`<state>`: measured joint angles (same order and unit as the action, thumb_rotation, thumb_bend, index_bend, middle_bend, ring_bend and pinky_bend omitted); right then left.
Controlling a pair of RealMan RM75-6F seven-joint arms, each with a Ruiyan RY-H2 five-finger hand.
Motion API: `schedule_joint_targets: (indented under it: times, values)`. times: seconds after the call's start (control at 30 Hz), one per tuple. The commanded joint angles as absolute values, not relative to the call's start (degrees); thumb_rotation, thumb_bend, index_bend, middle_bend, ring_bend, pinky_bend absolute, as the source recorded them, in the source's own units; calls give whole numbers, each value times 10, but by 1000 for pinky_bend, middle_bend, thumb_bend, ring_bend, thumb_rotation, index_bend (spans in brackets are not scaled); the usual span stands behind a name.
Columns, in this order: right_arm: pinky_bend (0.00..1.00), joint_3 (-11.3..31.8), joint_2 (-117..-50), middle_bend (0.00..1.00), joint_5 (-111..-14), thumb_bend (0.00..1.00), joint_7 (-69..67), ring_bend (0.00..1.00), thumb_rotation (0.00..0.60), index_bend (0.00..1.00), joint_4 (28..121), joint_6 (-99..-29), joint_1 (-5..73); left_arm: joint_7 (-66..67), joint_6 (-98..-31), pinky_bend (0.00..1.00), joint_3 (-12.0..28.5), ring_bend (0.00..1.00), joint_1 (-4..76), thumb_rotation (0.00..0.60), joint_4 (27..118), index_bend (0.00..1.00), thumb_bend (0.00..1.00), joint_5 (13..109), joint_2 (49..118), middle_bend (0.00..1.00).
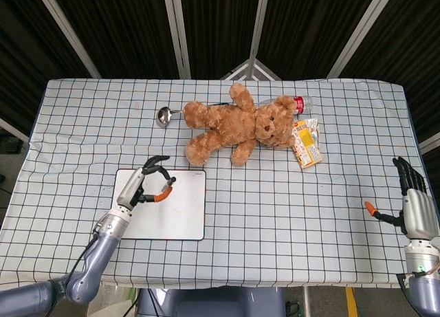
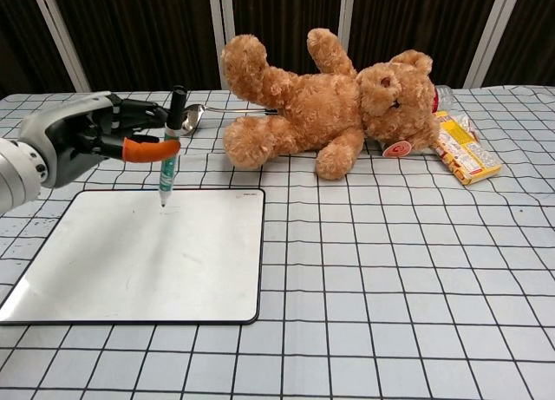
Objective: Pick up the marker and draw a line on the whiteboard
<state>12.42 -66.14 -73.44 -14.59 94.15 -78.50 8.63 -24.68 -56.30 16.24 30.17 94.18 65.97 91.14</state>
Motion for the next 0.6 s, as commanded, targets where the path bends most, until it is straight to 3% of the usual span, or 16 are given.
schedule_joint_targets:
  times: [0.03,0.3,0.6]
  values:
    - [0,124,-661,0,-734,209,-145,0,600,0,942,-785,86,-266,-550,10,150,0,303,600,935,771,550,680,921,136]
    - [0,124,-660,0,-733,209,-145,0,600,0,944,-783,86,-292,-536,10,133,0,309,600,912,772,542,711,933,138]
    - [0,124,-660,0,-730,209,-147,0,600,0,944,-778,87,-324,-530,10,129,0,317,600,879,774,444,734,944,138]
